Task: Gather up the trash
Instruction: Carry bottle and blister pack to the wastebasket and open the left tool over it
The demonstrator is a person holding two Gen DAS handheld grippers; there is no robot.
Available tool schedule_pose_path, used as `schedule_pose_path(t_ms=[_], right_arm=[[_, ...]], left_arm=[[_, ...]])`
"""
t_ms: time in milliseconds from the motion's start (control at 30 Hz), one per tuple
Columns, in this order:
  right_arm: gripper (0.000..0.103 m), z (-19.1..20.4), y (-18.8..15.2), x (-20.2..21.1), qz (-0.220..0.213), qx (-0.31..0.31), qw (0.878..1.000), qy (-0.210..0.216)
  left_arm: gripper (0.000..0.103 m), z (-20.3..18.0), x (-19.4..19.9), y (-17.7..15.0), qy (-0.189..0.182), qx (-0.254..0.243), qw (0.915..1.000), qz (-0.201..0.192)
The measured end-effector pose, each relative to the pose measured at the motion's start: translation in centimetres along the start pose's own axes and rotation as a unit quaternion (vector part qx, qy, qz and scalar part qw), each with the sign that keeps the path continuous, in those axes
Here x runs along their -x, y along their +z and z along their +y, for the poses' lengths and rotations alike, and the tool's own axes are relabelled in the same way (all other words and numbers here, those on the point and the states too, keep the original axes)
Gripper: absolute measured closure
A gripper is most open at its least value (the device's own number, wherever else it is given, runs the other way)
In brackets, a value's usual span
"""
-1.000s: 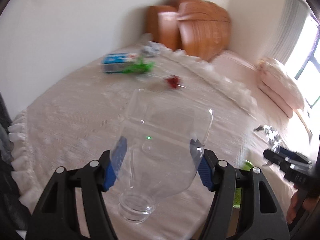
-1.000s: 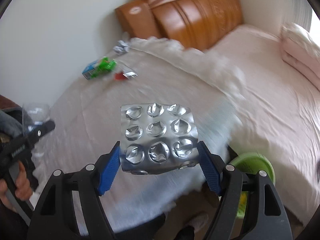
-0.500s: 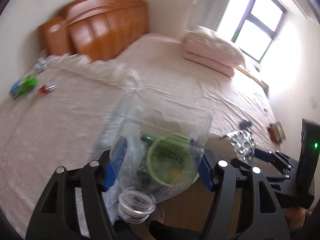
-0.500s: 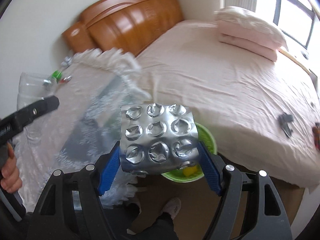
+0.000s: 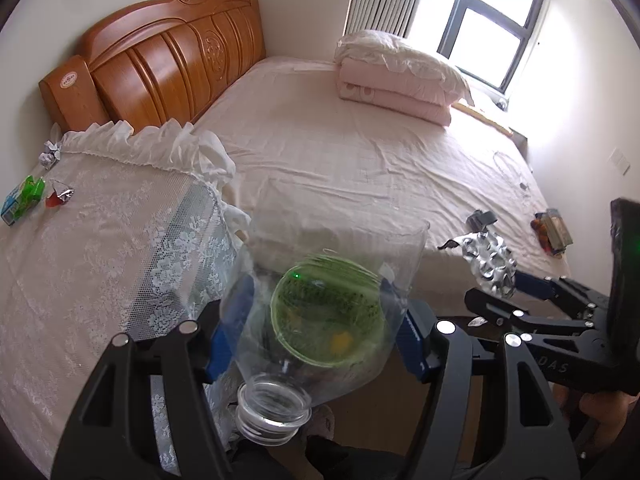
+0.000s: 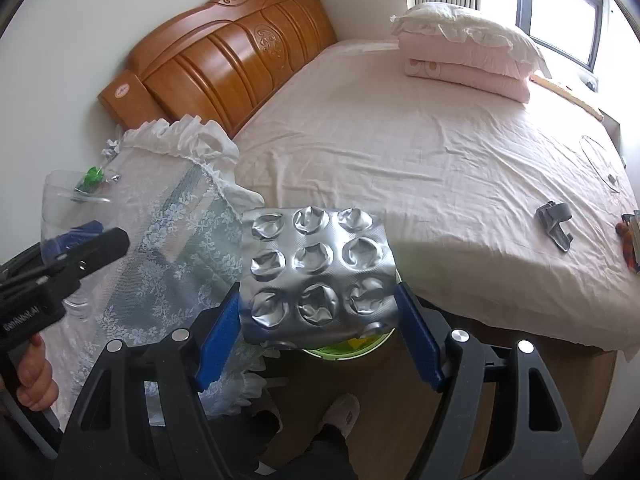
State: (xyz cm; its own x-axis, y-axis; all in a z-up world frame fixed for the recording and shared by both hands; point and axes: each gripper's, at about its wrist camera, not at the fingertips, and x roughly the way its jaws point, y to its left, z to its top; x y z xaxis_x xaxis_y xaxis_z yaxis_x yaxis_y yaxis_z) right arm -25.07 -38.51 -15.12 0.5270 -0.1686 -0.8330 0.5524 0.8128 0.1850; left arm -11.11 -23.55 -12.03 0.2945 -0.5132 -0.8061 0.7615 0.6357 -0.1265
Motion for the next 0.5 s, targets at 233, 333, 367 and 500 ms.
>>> schedule_pose_path(t_ms=[233, 333, 367, 500], right_arm=[[0.029, -0.5, -0.1, -0.7, 0.011, -0.003, 1.000, -0.006], [0.029, -0.9, -0.2, -1.1, 0.014, -0.006, 1.000, -0.009], [0.029, -1.2, -0.3, -1.4, 0.016, -0.009, 1.000, -0.010], [0.029, -2.2, -0.6, -2.7, 0.025, -0.018, 0.999, -0.015]], left_arm=[[0.039, -1.2, -2.4, -0.3, -0.008, -0.013, 0.9997, 0.019], [0.039, -1.7, -3.8, -0.2, -0.013, -0.018, 0.9993, 0.029], [0.039, -1.8, -4.3, -0.2, -0.014, -0.019, 0.9992, 0.031], [0.039, -2.4, -7.4, -0.3, -0.016, -0.027, 0.9988, 0.039]])
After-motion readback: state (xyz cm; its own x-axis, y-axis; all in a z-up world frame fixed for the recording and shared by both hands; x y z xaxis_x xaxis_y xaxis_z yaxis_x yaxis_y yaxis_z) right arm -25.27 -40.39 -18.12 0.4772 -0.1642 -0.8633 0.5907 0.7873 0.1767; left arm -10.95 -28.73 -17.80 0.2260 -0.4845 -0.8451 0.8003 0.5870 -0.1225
